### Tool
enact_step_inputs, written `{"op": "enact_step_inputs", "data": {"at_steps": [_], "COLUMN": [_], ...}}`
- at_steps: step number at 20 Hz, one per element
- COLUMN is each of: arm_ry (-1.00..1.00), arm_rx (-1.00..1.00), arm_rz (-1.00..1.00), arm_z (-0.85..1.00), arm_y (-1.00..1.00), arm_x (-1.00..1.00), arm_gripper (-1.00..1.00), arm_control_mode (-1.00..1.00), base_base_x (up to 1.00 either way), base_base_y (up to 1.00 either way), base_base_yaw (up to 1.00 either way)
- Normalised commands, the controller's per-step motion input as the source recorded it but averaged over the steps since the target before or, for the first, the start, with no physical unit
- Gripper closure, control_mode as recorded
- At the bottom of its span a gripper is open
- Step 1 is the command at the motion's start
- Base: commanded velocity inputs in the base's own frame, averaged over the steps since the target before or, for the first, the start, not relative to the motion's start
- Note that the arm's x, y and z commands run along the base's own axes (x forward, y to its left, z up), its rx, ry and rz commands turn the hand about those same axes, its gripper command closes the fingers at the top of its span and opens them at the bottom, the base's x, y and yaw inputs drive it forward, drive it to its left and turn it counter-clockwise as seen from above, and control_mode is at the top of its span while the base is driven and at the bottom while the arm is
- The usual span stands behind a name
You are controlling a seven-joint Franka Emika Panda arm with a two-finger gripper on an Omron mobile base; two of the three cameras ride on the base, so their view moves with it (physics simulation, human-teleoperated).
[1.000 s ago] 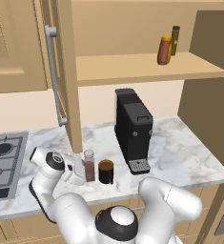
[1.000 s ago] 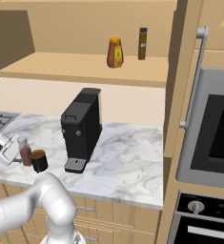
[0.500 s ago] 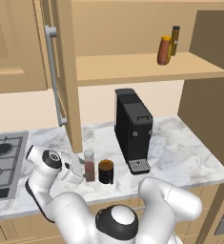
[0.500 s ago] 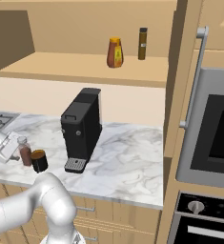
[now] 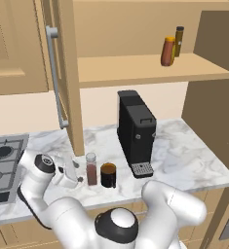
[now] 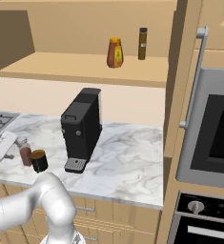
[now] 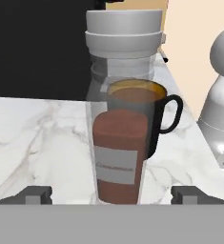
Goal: Pick the cinnamon and honey bottle from the cabinet and place them next to the mug.
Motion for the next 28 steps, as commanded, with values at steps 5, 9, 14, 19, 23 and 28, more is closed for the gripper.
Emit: {"op": "enact_step_inputs", "data": {"at_steps": [5,9,14,19,23,28], "arm_ry": [0.0,-0.01,-0.09,-0.13,-0.12,-0.1], "arm_rx": [0.0,0.0,0.0,0.0,0.0,0.0], "arm_rz": [0.12,0.18,0.16,0.13,0.1,0.1], "arm_z": [0.05,0.09,0.25,0.4,0.57,0.41], "arm_y": [0.17,0.01,0.0,-0.01,-0.06,-0.13], "arm_x": [0.0,-0.16,-0.66,-0.72,-0.68,-0.58], "arm_gripper": [-1.0,-1.0,-1.0,-1.0,-1.0,-1.0], "arm_control_mode": [-1.0,-1.0,-1.0,-1.0,-1.0,-1.0], "base_base_x": [0.0,0.0,0.0,0.0,0.0,0.0], "base_base_y": [0.0,0.0,0.0,0.0,0.0,0.0], "base_base_yaw": [0.0,0.0,0.0,0.0,0.0,0.0]}}
